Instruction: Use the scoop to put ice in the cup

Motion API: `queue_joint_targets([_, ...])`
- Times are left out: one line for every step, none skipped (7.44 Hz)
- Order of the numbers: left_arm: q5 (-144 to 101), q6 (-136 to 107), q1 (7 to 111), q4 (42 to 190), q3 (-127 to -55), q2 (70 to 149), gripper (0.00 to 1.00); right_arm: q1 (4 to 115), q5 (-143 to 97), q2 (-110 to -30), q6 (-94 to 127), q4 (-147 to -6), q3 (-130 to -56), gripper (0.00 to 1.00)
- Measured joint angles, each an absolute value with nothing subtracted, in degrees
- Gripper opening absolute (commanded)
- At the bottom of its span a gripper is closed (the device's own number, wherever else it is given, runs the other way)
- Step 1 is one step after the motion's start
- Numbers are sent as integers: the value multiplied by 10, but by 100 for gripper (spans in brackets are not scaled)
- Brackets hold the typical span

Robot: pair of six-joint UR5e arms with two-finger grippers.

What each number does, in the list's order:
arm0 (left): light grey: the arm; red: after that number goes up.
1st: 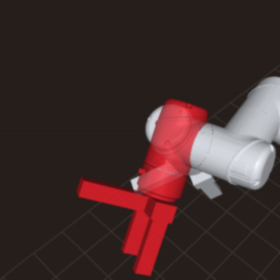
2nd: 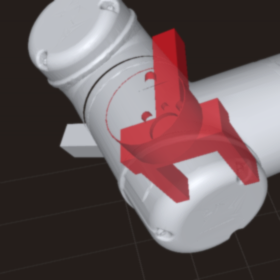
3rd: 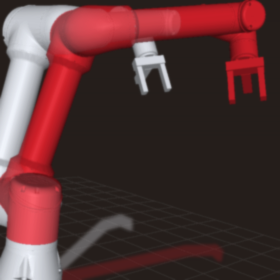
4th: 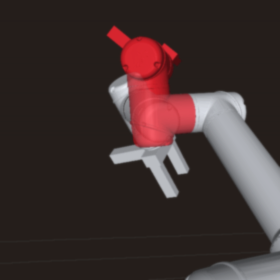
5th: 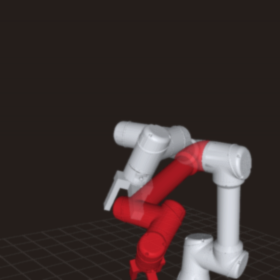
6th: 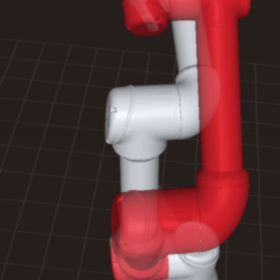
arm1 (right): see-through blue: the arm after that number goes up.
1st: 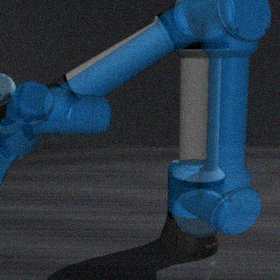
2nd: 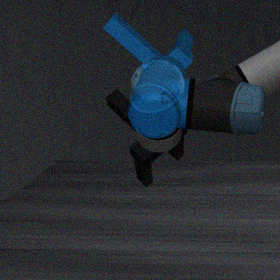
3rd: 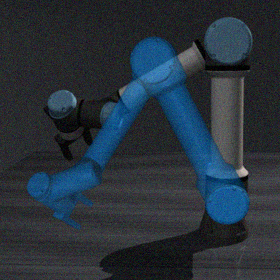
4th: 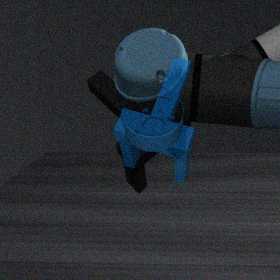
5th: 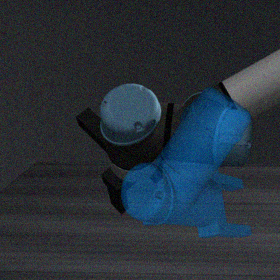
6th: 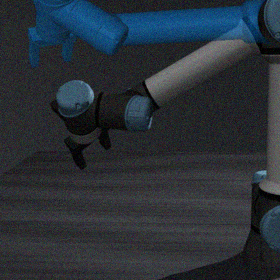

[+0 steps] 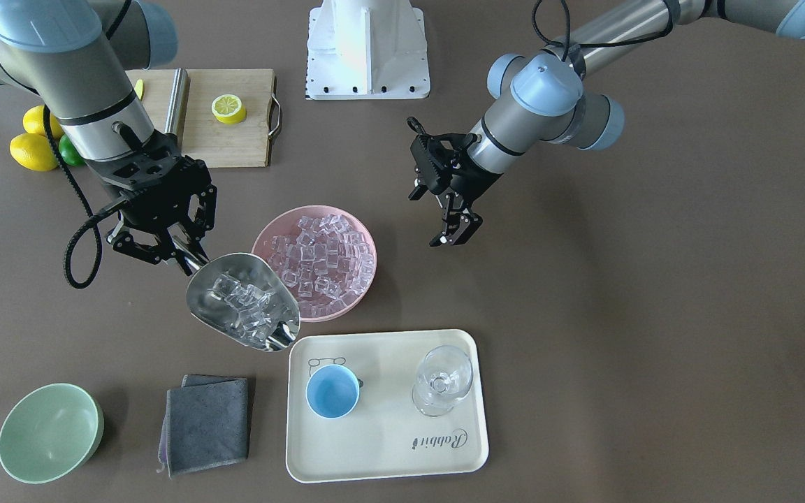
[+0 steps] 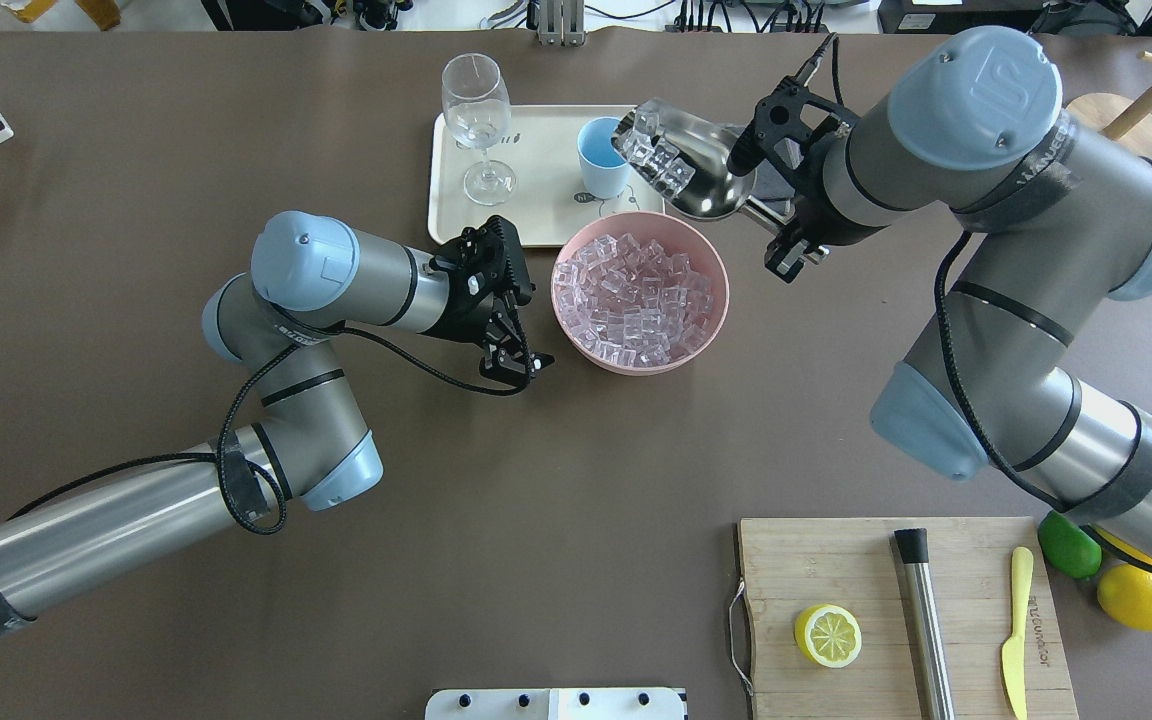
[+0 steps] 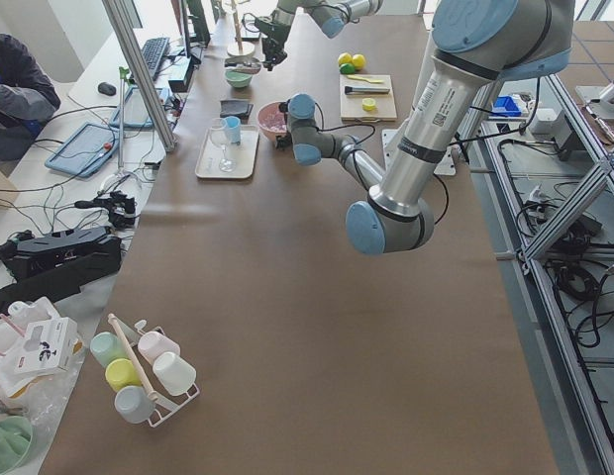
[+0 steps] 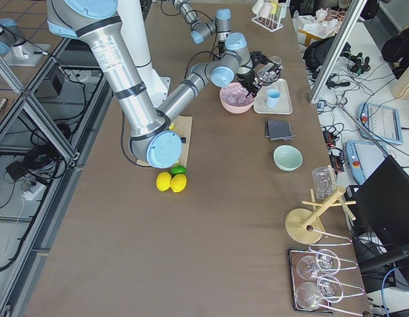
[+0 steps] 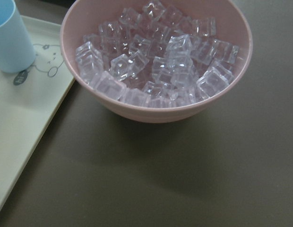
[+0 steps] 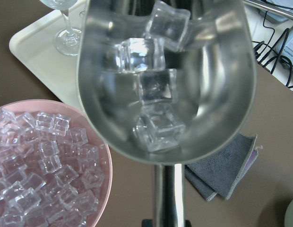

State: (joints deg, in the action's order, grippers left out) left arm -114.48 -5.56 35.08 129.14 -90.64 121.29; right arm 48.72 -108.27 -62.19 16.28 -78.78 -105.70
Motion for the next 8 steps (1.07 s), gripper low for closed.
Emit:
queue_joint_targets([-1159, -56, 369, 1203, -954, 1198, 99, 492, -1086, -621, 172, -781, -1051, 0])
queue_joint_targets([-1171, -56, 398, 1111, -986, 1192, 99, 494, -1100, -619, 181, -785, -1041, 0])
queue_joint_targets([-1187, -58, 424, 1045, -1000, 1186, 99, 496, -1127, -606, 187, -818, -1026, 0])
queue_joint_targets([-1205, -60, 441, 1012, -1005, 1163, 99, 500, -1159, -584, 190, -866, -1007, 0])
queue_joint_targets([-1220, -60, 451, 1006, -1006, 1126, 99, 507, -1192, -560, 188, -916, -987, 0])
queue_joint_targets([-1232, -58, 463, 1005, -1007, 1089, 99, 516, -1225, -532, 176, -975, -967, 0])
queue_joint_targets([-1254, -57, 489, 1003, -1007, 1051, 99, 523, -1244, -504, 153, -1028, -946, 0])
queue_joint_targets([-1277, -56, 521, 1000, -1006, 1014, 99, 526, -1253, -471, 121, -1080, -918, 0])
